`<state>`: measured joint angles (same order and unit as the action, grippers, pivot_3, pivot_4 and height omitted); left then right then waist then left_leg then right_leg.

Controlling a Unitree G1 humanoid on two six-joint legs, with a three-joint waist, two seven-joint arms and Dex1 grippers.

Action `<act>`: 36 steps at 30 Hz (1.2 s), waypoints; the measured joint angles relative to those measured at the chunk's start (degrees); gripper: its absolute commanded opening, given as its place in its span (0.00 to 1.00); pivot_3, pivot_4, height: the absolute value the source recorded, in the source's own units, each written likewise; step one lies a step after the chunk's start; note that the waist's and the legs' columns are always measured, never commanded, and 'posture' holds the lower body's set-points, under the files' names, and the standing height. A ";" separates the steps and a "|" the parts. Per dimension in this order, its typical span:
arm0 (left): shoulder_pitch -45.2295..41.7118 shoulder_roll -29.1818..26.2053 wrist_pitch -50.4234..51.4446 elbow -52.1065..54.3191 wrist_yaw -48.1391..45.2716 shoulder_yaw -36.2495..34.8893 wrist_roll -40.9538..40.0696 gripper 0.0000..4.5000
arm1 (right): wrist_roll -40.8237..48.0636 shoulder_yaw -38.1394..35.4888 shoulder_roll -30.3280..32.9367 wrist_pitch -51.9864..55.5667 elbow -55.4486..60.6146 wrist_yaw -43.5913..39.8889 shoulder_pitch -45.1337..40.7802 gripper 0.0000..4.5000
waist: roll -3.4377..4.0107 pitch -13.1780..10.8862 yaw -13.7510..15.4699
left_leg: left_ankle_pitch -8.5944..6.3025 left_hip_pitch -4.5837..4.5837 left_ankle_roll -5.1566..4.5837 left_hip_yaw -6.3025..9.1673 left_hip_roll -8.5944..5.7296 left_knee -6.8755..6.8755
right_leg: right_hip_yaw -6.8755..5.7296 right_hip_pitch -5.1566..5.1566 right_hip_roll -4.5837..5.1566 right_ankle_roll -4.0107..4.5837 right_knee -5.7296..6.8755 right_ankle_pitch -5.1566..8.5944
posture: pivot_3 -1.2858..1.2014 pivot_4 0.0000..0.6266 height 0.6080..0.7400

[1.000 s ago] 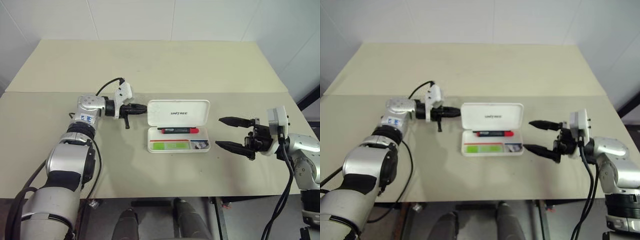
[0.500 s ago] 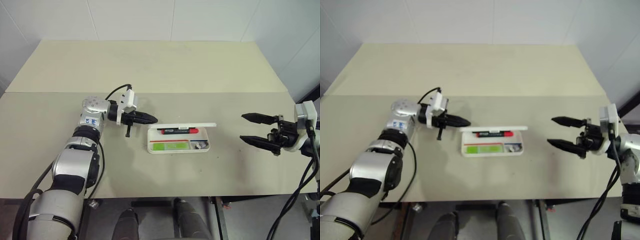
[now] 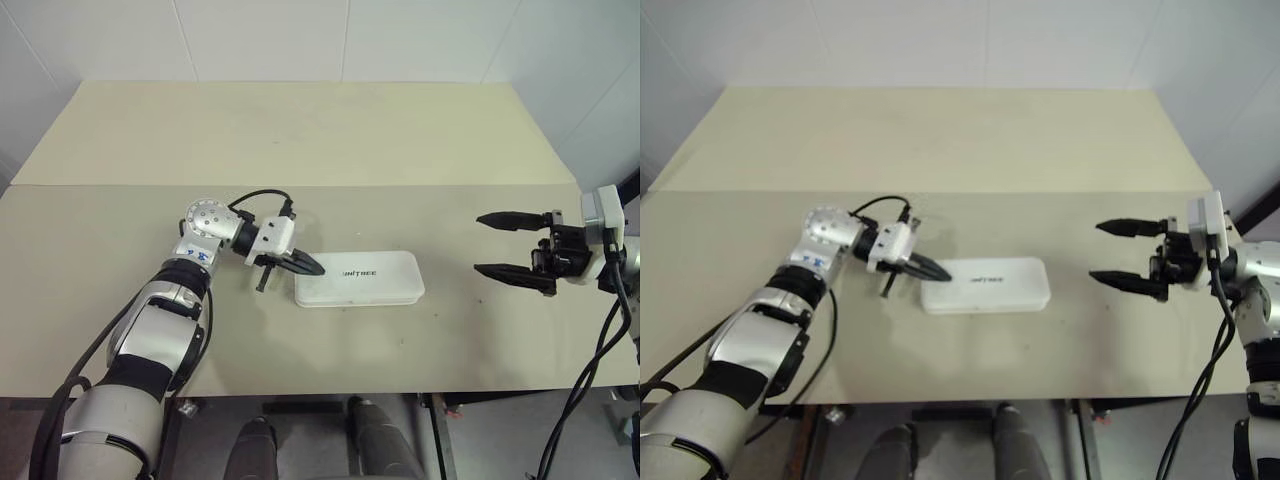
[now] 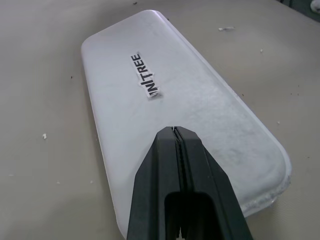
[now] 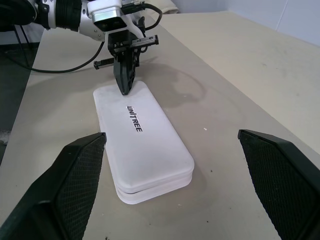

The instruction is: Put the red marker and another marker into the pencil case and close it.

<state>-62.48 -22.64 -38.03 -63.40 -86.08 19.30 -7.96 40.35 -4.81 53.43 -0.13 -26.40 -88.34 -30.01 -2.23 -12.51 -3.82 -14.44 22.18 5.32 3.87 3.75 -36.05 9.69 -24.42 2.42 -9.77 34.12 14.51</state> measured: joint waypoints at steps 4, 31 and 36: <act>-1.12 0.14 -3.72 -0.46 0.00 1.11 1.57 0.01 | -0.04 -0.13 -0.30 0.12 1.01 0.00 0.57 1.00 | 0.00 0.00 0.03 | 0.00 -0.01 0.00 0.00 0.00 -0.03 | 0.01 0.01 0.00 0.01 0.00 0.00 | 0.52 0.24 1.00; 0.99 2.14 17.32 3.57 0.14 -18.57 -6.74 0.09 | -3.18 -1.84 -3.14 1.92 2.81 0.00 -1.34 1.00 | 0.09 0.00 -0.11 | 0.01 -0.07 -0.02 0.01 0.00 0.02 | -0.01 0.02 -0.01 0.04 0.14 0.03 | 0.52 0.24 1.00; 7.07 -2.30 27.65 10.90 0.04 -18.56 -7.12 0.43 | -3.92 -1.90 -3.32 2.58 1.45 0.00 -2.58 1.00 | 0.10 -0.01 -0.95 | 0.02 -0.07 -0.02 0.02 0.00 0.02 | -0.01 0.01 -0.01 0.03 0.23 0.02 | 0.52 0.24 1.00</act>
<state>-55.42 -24.94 -10.37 -52.50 -86.04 0.74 -15.08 36.43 -6.71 50.11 2.44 -24.95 -88.35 -32.60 -2.13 -12.52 -4.77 -14.43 22.12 5.30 3.89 3.75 -36.03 9.68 -24.41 2.41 -9.74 34.34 14.53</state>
